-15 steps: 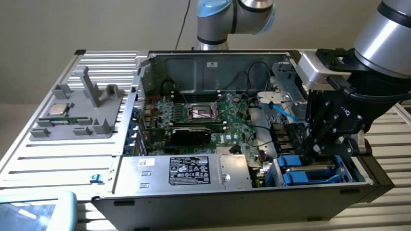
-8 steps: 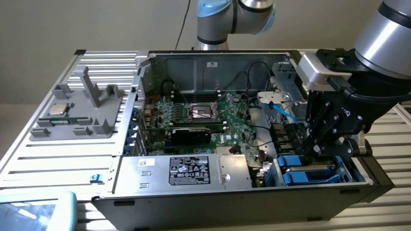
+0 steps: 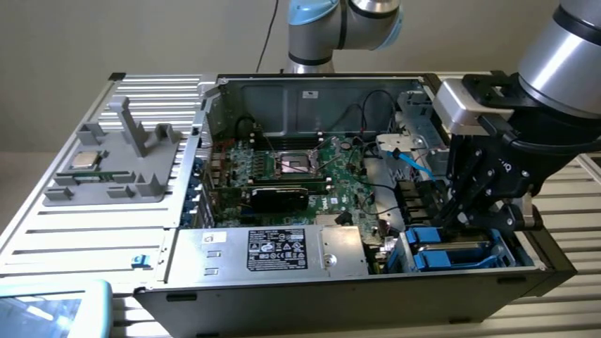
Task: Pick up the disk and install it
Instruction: 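Insert the second disk wire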
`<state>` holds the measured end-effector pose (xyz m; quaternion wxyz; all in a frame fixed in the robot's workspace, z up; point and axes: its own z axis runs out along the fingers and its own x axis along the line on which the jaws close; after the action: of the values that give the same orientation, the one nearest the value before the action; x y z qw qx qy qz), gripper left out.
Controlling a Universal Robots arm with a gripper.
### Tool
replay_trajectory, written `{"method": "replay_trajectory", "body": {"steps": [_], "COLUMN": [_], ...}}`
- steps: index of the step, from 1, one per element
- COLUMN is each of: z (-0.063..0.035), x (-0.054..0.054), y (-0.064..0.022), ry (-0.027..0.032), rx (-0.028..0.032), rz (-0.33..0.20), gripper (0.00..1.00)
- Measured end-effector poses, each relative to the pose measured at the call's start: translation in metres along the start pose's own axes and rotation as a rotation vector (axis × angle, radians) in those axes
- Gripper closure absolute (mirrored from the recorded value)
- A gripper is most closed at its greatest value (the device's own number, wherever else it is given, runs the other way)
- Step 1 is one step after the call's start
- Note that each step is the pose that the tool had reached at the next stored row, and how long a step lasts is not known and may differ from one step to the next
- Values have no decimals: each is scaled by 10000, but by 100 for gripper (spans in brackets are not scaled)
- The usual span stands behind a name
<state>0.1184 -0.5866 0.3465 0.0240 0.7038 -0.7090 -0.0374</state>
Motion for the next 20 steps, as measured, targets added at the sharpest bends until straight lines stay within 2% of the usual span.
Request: {"method": "replay_trajectory", "body": {"steps": [6,10,20], "z": [15,20,34], "x": [23,37,62], "y": [-4,-5,-10], "ry": [-64,-190,-233], "rx": [-1,-2,-2], "rz": [-5,-16,-20], "gripper": [84,84,84]}}
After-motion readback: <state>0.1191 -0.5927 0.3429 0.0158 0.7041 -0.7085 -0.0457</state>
